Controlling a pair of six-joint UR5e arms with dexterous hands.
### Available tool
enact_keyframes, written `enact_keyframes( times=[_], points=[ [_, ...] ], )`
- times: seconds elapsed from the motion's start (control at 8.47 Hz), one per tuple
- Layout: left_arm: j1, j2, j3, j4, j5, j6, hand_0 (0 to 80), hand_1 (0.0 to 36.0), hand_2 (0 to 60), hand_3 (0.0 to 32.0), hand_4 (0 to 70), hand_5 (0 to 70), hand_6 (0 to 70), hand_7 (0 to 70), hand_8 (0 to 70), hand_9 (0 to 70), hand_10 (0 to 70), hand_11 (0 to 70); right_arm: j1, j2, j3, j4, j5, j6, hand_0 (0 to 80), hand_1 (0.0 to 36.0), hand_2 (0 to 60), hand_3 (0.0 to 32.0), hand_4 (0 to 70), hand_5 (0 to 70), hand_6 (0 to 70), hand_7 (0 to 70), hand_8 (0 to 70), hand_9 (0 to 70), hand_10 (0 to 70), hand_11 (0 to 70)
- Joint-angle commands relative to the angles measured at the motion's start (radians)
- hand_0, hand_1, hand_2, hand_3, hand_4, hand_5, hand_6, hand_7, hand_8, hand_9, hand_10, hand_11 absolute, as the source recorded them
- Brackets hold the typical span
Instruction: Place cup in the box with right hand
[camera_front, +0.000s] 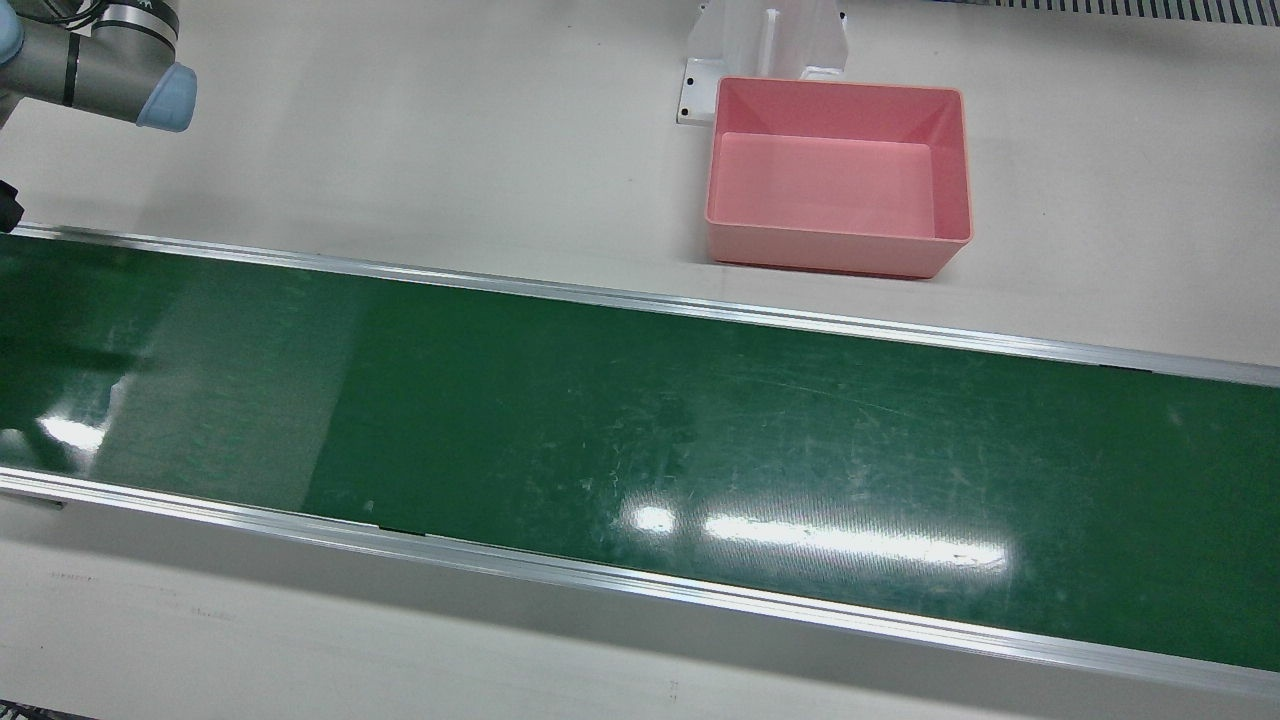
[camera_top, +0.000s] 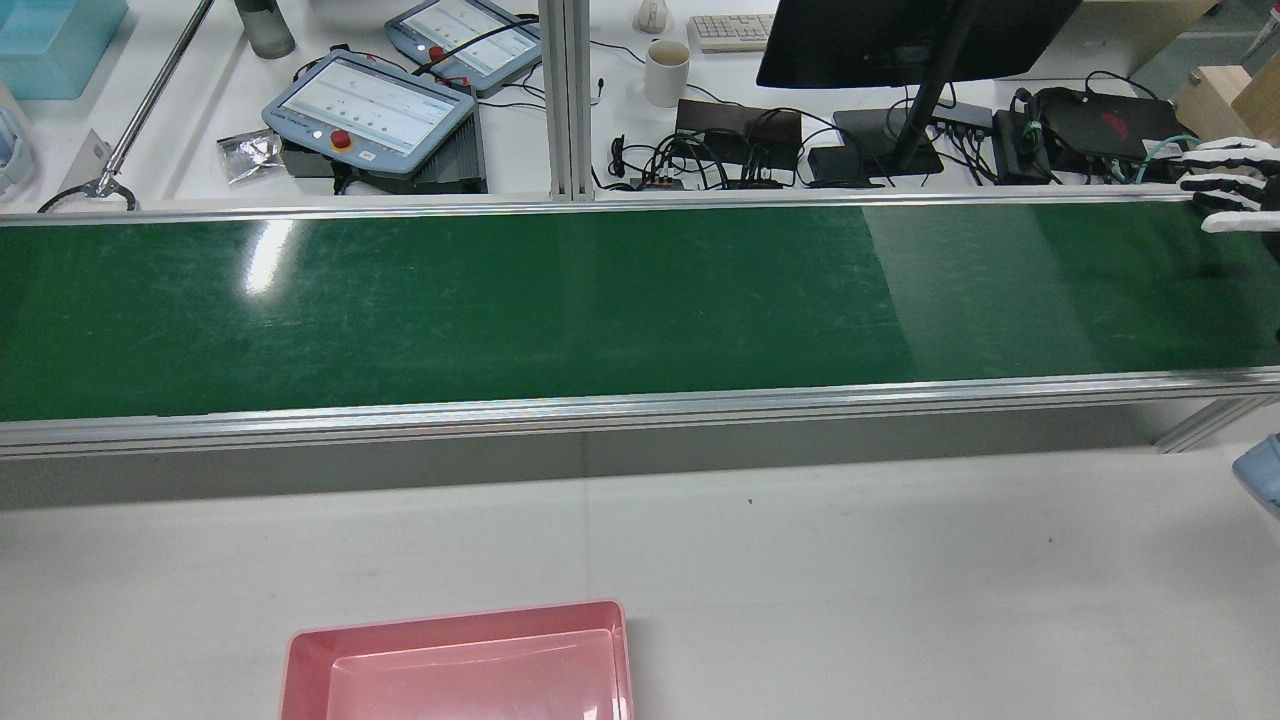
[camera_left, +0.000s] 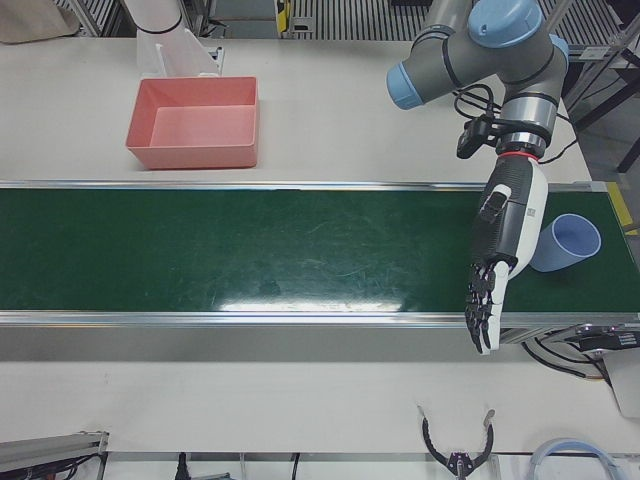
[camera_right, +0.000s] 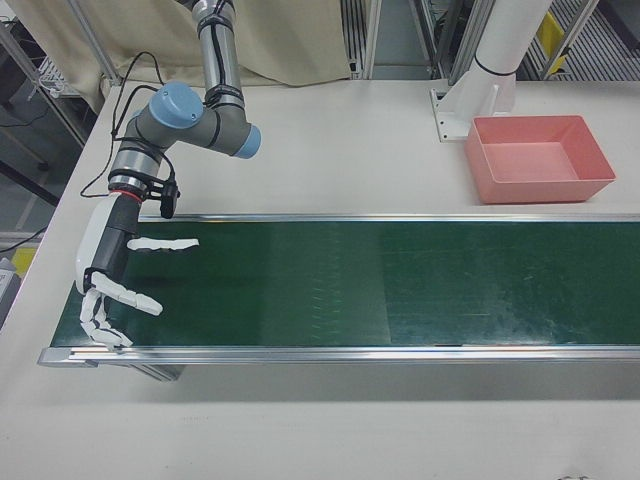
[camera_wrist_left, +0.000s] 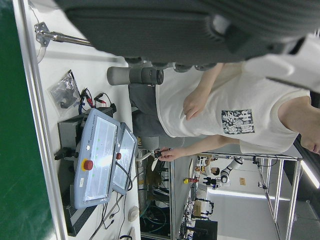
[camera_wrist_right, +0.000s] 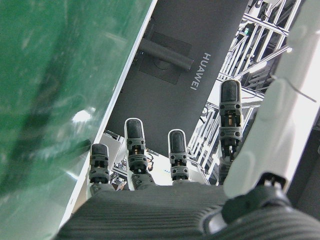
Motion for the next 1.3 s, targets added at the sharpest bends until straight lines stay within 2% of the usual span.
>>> enact_keyframes(
  times=[0.0,0.59,0.83,1.18],
  points=[
    [0.0,0.0,0.0,0.0,0.0,-0.001,0.0,0.0,0.0,0.0,0.0,0.0,0.0,0.0,0.0,0.0,0.0,0.0,0.0,-0.001,-0.005,0.0,0.0,-0.009,53.7,7.4,0.0,32.0,40.1,7.3,5.5,43.0,22.7,26.6,10.6,15.8],
    [0.0,0.0,0.0,0.0,0.0,0.0,0.0,0.0,0.0,0.0,0.0,0.0,0.0,0.0,0.0,0.0,0.0,0.0,-0.029,0.026,-0.008,0.0,0.002,-0.023,53.7,7.3,0.0,32.0,40.0,7.3,5.5,43.0,22.7,26.6,10.8,16.0],
    [0.0,0.0,0.0,0.002,0.0,0.0,0.0,0.0,0.0,0.0,0.0,0.0,0.0,0.0,0.0,0.0,0.0,0.0,-0.038,0.058,-0.005,-0.017,0.002,-0.028,53.5,7.2,0.0,32.0,42.0,7.2,5.5,43.5,22.8,26.7,10.7,15.8],
    [0.0,0.0,-0.002,0.002,0.0,0.0,0.0,0.0,0.0,0.0,0.0,0.0,0.0,0.0,0.0,0.0,0.0,0.0,-0.049,0.065,0.011,-0.026,0.002,-0.046,53.8,7.5,0.0,32.0,43.7,7.1,5.5,43.7,22.6,26.9,10.2,15.1]
  ],
)
